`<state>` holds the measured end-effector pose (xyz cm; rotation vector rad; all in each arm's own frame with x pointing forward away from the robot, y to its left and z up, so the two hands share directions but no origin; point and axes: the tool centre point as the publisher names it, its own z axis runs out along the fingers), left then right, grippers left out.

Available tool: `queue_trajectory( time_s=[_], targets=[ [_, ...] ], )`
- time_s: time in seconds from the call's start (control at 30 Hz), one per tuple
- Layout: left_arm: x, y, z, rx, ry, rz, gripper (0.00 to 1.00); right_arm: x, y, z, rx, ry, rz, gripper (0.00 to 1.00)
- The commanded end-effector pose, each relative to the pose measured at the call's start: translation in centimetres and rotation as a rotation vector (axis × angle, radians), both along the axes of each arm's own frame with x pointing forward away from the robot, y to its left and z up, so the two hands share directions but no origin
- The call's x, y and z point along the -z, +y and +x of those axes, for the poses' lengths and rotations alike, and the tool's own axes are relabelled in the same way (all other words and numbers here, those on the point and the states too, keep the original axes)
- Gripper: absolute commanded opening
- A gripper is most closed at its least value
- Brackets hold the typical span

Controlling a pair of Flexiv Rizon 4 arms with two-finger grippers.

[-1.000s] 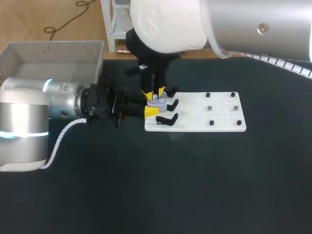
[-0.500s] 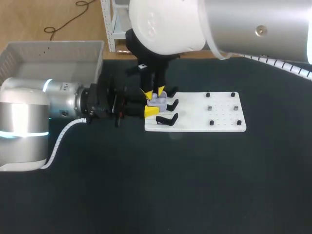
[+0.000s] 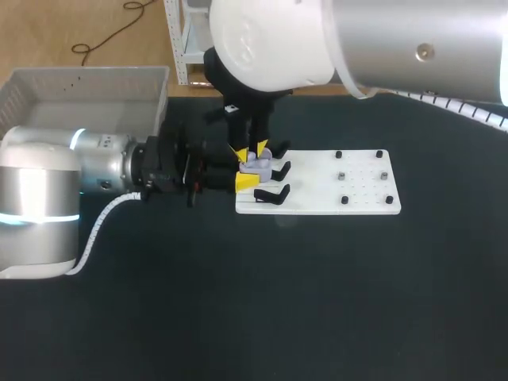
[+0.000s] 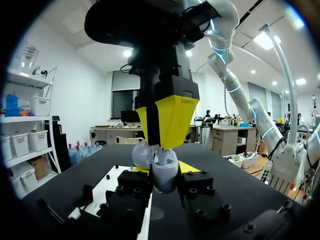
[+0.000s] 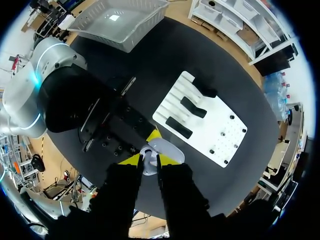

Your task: Pick up each earbud case from the left stands, insert the matching earbuds, close the lid, and place the case in the box.

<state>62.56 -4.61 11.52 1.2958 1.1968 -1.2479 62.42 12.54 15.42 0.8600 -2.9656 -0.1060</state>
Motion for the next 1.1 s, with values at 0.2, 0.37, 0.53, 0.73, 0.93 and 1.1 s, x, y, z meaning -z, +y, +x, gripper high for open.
queue_trajectory(
  time_s=[0.2,0.37,0.53,0.73,0.93,1.1],
  targets=[
    [-0.1,0.0,-0.2,-0.002,-0.001,0.0,0.0,0.4,0.1,0.1,0.0,-0.01,0.004,0.0],
    [-0.1,0.0,-0.2,-0.002,-0.001,0.0,0.0,0.6,0.2,0.1,-0.002,-0.006,0.0,0.0],
    [-0.1,0.0,-0.2,-0.002,-0.001,0.0,0.0,0.8,0.3,0.1,-0.008,0.002,-0.004,0.11],
    [-0.1,0.0,-0.2,-0.002,-0.001,0.0,0.0,0.0,0.0,-0.3,-0.008,-0.004,0.005,1.0],
    [-0.1,0.0,-0.2,-0.002,-0.001,0.0,0.0,-2.0,-0.2,-1.1,-0.038,-0.02,0.043,1.0],
    [-0.1,0.0,-0.2,-0.002,-0.001,0.0,0.0,-3.4,-1.4,0.0,0.04,-0.058,0.076,1.0]
  ],
)
